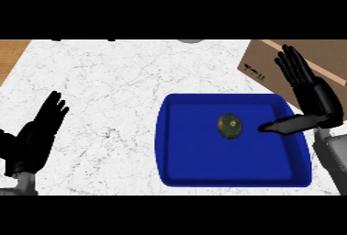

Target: Pick the squash from the tray and place it in the cardboard box

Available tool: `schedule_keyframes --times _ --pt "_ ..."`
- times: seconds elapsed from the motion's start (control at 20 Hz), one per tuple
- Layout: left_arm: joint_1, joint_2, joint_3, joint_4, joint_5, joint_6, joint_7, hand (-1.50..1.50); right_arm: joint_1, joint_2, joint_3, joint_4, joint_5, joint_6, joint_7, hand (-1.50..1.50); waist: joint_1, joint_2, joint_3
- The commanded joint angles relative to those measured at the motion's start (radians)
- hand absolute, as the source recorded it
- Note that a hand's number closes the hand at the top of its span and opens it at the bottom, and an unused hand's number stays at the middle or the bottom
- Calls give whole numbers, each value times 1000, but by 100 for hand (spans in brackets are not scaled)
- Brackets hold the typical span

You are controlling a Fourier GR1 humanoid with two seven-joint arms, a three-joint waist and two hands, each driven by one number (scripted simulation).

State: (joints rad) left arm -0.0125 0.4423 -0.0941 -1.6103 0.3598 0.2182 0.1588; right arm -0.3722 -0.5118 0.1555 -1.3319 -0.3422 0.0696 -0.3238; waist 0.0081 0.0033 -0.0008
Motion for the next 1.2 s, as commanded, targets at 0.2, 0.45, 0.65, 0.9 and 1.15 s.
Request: schedule_keyframes --times 0.2,0.45,0.65,0.9,1.15 --pt "-7 35 95 33 111 -131 -7 0 85 -40 -53 15 107 120 -456 -150 -9 -2 1" --pt "24 -1 53 -27 78 -93 3 0 56 -228 46 -83 319 93 -222 -150 -9 -10 -2" --pt "-8 11 69 -3 77 -92 17 0 17 -321 122 -162 495 66 -57 -150 -14 -10 -4" --pt "-14 15 73 9 69 -106 16 0 -13 -365 232 -278 614 159 188 -150 -12 -10 -3" --pt "-62 -11 57 -13 53 -77 69 0 -100 -244 326 -353 659 260 472 -150 -3 -5 -1"
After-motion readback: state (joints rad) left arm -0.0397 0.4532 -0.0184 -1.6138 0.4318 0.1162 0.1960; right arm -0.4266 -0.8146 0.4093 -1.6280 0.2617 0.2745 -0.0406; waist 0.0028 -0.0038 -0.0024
